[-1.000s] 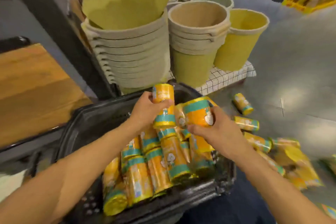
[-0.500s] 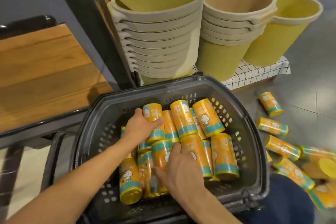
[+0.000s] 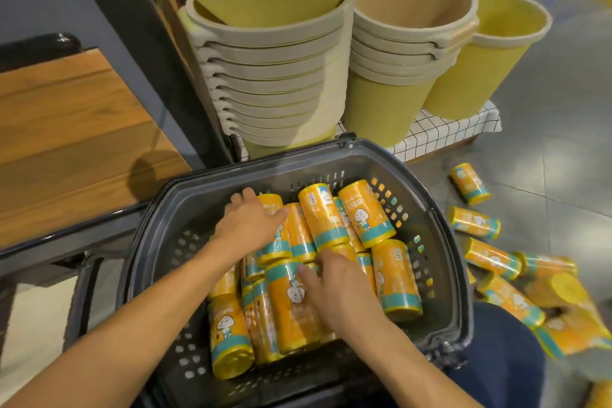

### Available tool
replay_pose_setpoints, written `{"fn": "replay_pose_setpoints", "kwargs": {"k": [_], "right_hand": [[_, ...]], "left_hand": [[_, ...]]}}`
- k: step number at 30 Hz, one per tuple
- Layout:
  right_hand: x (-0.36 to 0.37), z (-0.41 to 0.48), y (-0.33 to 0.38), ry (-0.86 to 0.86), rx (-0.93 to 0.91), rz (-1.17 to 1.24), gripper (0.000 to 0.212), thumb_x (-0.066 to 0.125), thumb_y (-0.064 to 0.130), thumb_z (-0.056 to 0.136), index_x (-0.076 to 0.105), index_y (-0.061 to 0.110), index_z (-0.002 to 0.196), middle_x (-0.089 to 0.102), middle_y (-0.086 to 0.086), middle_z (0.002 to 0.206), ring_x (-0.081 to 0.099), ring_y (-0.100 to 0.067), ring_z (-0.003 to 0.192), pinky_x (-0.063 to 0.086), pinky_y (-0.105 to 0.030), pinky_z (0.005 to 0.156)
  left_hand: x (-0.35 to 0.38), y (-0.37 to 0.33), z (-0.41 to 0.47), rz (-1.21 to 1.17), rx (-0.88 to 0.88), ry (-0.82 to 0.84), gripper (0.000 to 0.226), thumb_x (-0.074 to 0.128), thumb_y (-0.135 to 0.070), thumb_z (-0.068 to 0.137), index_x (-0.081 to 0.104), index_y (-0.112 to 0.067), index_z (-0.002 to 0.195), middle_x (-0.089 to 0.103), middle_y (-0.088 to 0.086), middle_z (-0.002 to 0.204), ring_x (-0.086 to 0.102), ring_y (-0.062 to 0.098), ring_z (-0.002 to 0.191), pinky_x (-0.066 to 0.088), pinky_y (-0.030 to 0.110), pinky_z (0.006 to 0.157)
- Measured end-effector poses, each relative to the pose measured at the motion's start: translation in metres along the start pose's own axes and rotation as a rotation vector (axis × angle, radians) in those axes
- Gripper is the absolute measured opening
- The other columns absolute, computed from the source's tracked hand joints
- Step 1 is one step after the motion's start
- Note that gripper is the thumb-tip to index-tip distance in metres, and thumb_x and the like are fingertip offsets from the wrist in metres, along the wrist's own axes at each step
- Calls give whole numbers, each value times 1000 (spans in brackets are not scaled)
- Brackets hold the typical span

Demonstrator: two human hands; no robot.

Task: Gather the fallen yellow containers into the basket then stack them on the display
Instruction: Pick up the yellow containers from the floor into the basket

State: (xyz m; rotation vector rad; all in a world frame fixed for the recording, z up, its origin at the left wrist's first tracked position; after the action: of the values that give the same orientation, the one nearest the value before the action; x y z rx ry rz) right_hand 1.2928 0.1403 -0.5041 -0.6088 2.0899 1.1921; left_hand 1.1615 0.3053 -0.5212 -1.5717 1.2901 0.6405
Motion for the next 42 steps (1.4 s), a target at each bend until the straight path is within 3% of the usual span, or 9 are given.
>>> {"fn": "replay_pose_setpoints", "kwargs": {"k": [6, 13, 17, 20, 23, 26, 34, 38, 42], "right_hand": [[-154, 0, -55, -296, 51, 426, 31, 63, 50, 97, 70, 24, 111, 73, 11, 99, 66, -4, 93, 46, -21, 76], [-300, -83, -193, -656, 232, 423, 32, 67, 51, 94, 72, 23, 109, 74, 11, 97, 68, -1, 91, 48, -19, 75], [-336, -158, -291, -805, 363, 426, 24, 69, 41, 96, 72, 20, 106, 74, 5, 95, 66, -6, 84, 49, -22, 73], [-333, -219, -374, -916, 509, 492, 24, 70, 40, 95, 72, 19, 106, 74, 3, 96, 66, -10, 82, 46, -17, 65], [-308, -275, -453, -1033, 621, 567, 17, 72, 39, 94, 70, 23, 99, 73, 4, 96, 67, -11, 89, 49, -26, 78], [-262, -320, -525, -1093, 737, 626, 21, 73, 41, 93, 70, 23, 102, 74, 2, 100, 69, -14, 97, 52, -33, 86], [-133, -367, -654, -1139, 954, 871, 31, 71, 36, 96, 68, 18, 120, 69, 0, 113, 64, -6, 99, 49, -22, 74], [-100, -360, -702, -1139, 977, 890, 37, 75, 37, 92, 64, 22, 125, 68, 2, 121, 65, -13, 111, 55, -32, 96], [-94, -353, -748, -1074, 1035, 714, 51, 69, 43, 95, 55, 23, 140, 61, 2, 134, 59, -17, 123, 52, -24, 91]], "left_hand": [[-19, -118, -44, -354, 347, -5, 53, 53, -58, 99, 53, -27, 142, 58, 1, 142, 54, 22, 131, 42, 44, 111], [36, -311, -140, -622, 676, 293, 64, 51, -76, 70, 63, -37, 120, 68, -7, 127, 63, 9, 120, 45, 41, 110], [112, -403, -200, -567, 823, 455, 45, 64, -51, 95, 62, -22, 129, 67, 0, 130, 63, 13, 120, 45, 31, 100], [179, -447, -234, -472, 883, 520, 41, 63, -44, 98, 61, -17, 130, 66, 2, 123, 62, 18, 116, 42, 28, 93], [250, -472, -262, -341, 907, 590, 67, 54, -69, 83, 58, -21, 130, 67, 0, 124, 63, 22, 115, 47, 41, 103], [326, -481, -282, -213, 900, 639, 51, 58, -56, 95, 55, -21, 132, 66, 1, 125, 63, 26, 115, 47, 41, 101], [501, -471, -315, -27, 828, 682, 50, 55, -53, 99, 49, -22, 138, 62, 1, 133, 59, 27, 121, 44, 35, 88], [568, -453, -317, 91, 761, 647, 51, 53, -55, 97, 47, -17, 130, 60, 8, 130, 58, 34, 120, 48, 44, 96], [623, -441, -313, 122, 619, 644, 69, 57, -65, 92, 37, -9, 128, 53, 15, 139, 54, 39, 127, 43, 46, 98]]}}
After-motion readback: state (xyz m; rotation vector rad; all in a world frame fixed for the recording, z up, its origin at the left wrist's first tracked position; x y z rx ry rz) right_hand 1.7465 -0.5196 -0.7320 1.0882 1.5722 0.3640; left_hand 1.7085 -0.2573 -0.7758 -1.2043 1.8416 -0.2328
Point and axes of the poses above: each hand's wrist, its own z-axis towards the middle knuckle, its own x-axis out of the palm, y = z × x, the point moved 10 cm from there along z, towards the middle knuckle
